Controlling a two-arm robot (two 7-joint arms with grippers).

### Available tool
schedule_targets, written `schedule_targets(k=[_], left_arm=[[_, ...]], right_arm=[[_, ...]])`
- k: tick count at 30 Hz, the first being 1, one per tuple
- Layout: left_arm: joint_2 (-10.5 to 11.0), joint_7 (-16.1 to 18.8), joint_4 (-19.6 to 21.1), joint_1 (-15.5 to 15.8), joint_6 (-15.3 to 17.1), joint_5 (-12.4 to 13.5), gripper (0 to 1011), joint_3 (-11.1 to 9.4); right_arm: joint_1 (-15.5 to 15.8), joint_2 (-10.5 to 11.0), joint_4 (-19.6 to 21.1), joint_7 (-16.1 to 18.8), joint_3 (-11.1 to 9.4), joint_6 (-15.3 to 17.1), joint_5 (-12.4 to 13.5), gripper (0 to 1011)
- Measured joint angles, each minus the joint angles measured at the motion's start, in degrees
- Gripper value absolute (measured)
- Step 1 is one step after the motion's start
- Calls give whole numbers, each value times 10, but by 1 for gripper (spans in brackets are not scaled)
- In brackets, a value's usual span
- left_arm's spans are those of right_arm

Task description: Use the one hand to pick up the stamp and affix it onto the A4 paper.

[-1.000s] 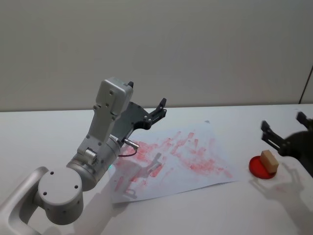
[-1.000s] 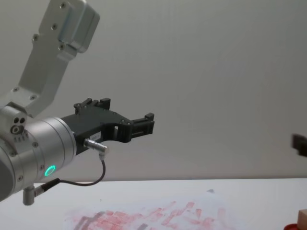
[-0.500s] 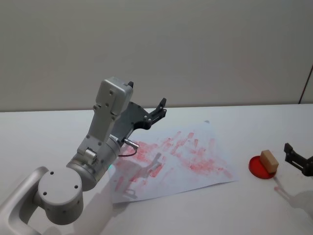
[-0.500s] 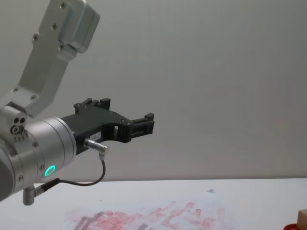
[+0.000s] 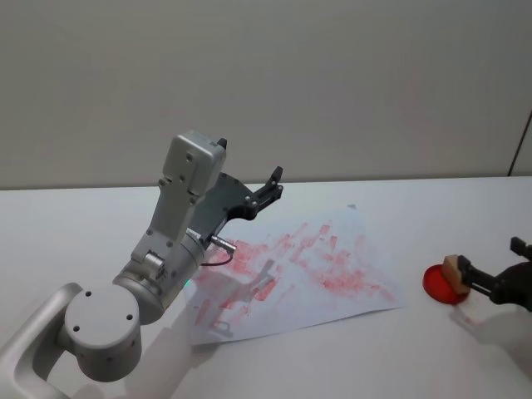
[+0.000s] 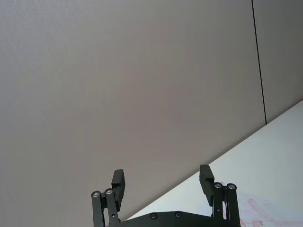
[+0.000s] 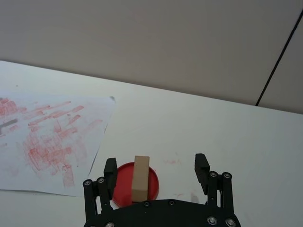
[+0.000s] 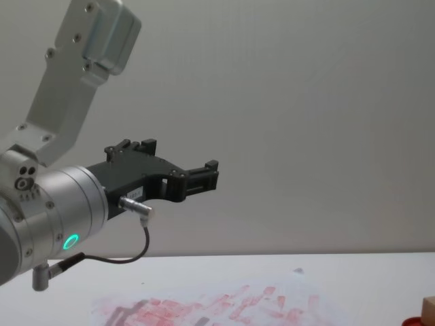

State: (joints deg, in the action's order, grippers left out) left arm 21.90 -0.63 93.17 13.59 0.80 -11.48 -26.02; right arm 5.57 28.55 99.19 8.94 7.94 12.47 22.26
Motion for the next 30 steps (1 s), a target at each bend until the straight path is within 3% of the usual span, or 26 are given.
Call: schedule_targets(k=[12,30], left_arm=[[0,0,0,0,0,0,1001,0],[0,0,0,0,0,0,1001,0]], right_arm=[[-33,-25,-27,13,21,54,-26,1001],[-60,-50,-51,10,40,86,-60,1001]])
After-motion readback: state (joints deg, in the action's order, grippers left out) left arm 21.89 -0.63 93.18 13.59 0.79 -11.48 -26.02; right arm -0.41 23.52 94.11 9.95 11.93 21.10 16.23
